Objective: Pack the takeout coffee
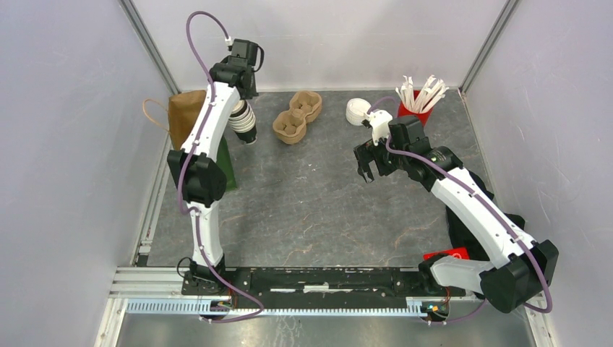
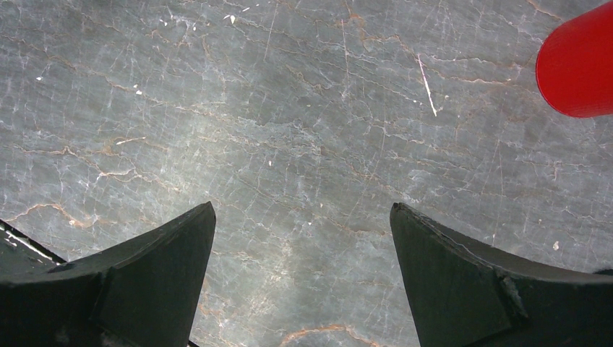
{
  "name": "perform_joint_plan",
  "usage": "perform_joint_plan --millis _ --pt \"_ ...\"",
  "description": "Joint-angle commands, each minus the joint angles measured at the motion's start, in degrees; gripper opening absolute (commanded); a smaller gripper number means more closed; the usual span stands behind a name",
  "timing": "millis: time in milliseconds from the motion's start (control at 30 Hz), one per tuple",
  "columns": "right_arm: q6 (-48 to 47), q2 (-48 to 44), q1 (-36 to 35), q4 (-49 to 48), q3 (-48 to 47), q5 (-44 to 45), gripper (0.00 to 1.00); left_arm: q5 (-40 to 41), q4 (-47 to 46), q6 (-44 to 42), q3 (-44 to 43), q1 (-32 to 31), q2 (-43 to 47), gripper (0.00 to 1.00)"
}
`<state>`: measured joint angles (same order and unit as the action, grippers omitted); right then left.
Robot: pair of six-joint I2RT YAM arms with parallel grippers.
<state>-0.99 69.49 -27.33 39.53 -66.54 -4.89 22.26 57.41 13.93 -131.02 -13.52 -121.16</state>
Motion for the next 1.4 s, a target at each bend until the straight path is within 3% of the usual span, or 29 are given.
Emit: perform_joint_plan --millis 0,433,600,767,1000,1067,1167,1367 --pt "-0.59 0.38 -0.42 -2.02 -1.31 0.58 0.98 5.80 0.25 -3.67 -2.78 -1.86 3.44 0.02" --pt "-0.40 0.29 -0.71 -1.75 -1.70 1.41 0.98 8.63 -4.13 -3.00 -7.94 -3.79 11.88 0.02" --pt "-0.15 -0.11 -0.73 -1.62 -2.36 3.74 0.98 1.16 -11.90 -1.86 -1.04 -5.63 19.39 0.02" --pt "0.68 -1.73 -0.69 0.47 -4.67 16.55 0.98 1.50 -17.67 -10.98 13.05 -17.49 22.19 0.02" --pt "0.91 -6.10 -0.76 5.03 -8.56 32.80 0.98 0.36 -22.92 -10.08 27.85 -34.91 23.45 0.02" --pt "0.51 -8.75 -0.67 4.35 -8.04 35.11 0.98 2.27 -24.58 -11.08 31.46 -39.75 23.64 0.02" --pt "-0.31 -14.54 -0.69 0.12 -3.93 36.78 0.98 -0.99 -27.41 -11.86 37.18 -44.78 24.09 0.02" --pt "-0.50 -18.46 -0.65 -4.65 -1.65 36.48 0.98 -5.84 -30.48 -15.04 43.83 -49.76 23.46 0.02"
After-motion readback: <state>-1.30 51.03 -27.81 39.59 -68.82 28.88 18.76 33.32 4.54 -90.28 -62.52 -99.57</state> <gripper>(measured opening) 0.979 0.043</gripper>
